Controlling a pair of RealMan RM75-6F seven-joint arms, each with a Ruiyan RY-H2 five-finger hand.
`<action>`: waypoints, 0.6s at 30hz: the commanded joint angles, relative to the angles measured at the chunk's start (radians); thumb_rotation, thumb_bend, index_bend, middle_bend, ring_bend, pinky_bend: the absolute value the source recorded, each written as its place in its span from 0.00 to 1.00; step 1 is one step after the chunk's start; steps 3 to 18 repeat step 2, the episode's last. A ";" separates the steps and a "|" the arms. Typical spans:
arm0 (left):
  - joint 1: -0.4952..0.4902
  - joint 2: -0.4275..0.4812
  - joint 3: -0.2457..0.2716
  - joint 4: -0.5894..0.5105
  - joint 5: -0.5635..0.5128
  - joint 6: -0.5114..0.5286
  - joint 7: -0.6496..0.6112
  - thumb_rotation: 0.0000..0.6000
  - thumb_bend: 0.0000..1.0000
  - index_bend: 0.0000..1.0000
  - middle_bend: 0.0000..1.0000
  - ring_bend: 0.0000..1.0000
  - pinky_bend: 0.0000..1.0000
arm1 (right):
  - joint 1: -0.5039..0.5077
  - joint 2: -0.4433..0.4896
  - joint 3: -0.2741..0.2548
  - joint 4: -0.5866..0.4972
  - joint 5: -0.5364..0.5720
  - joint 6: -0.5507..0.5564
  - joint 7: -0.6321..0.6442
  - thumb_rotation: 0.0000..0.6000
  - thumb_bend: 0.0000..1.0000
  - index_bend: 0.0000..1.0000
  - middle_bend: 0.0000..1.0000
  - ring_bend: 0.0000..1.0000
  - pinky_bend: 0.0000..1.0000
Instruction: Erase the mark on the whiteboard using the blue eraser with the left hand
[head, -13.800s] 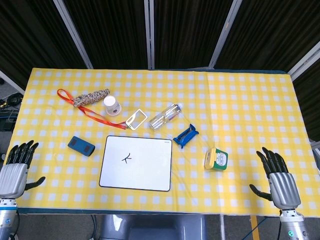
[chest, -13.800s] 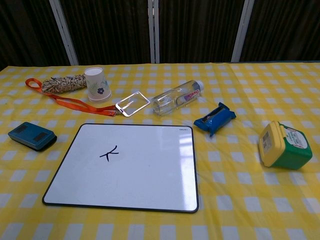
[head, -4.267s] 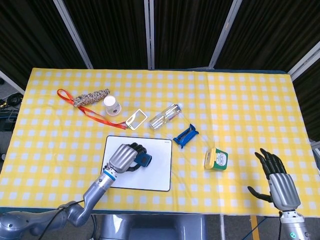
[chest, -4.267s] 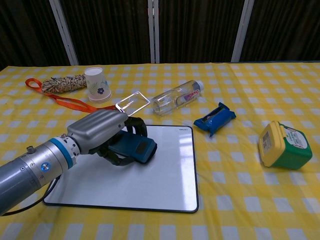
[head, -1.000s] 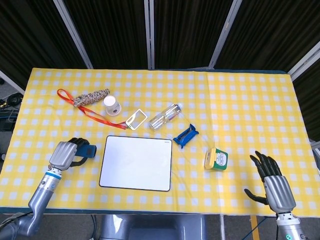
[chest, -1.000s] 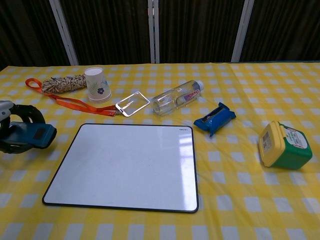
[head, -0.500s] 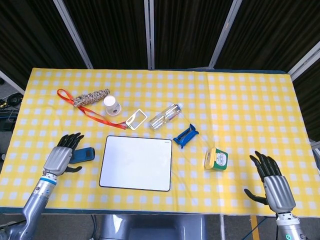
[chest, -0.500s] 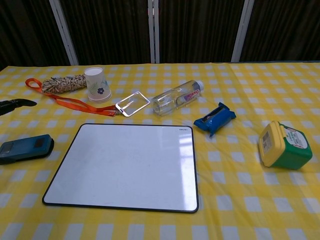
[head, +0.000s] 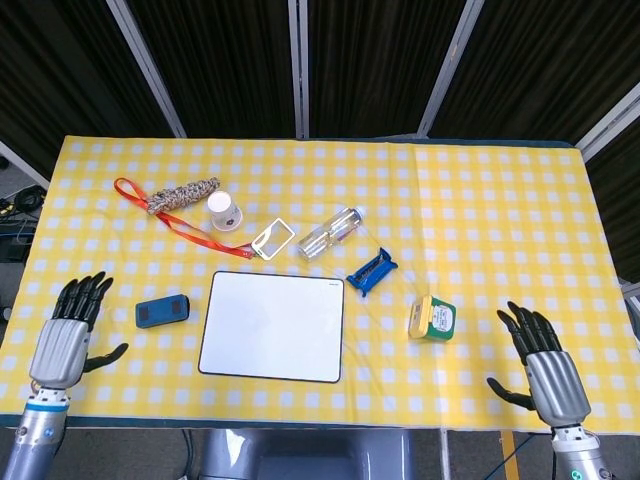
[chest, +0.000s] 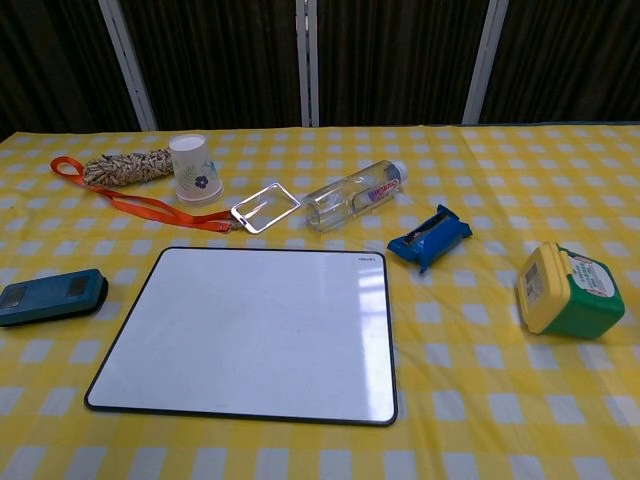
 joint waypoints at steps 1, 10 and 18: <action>0.057 -0.007 0.016 0.021 0.048 0.071 -0.003 1.00 0.07 0.00 0.00 0.00 0.00 | -0.002 0.006 0.000 -0.002 -0.007 0.011 0.007 1.00 0.06 0.00 0.00 0.00 0.00; 0.060 -0.006 0.016 0.022 0.050 0.073 -0.007 1.00 0.07 0.00 0.00 0.00 0.00 | -0.003 0.008 0.000 -0.003 -0.008 0.014 0.007 1.00 0.06 0.00 0.00 0.00 0.00; 0.060 -0.006 0.016 0.022 0.050 0.073 -0.007 1.00 0.07 0.00 0.00 0.00 0.00 | -0.003 0.008 0.000 -0.003 -0.008 0.014 0.007 1.00 0.06 0.00 0.00 0.00 0.00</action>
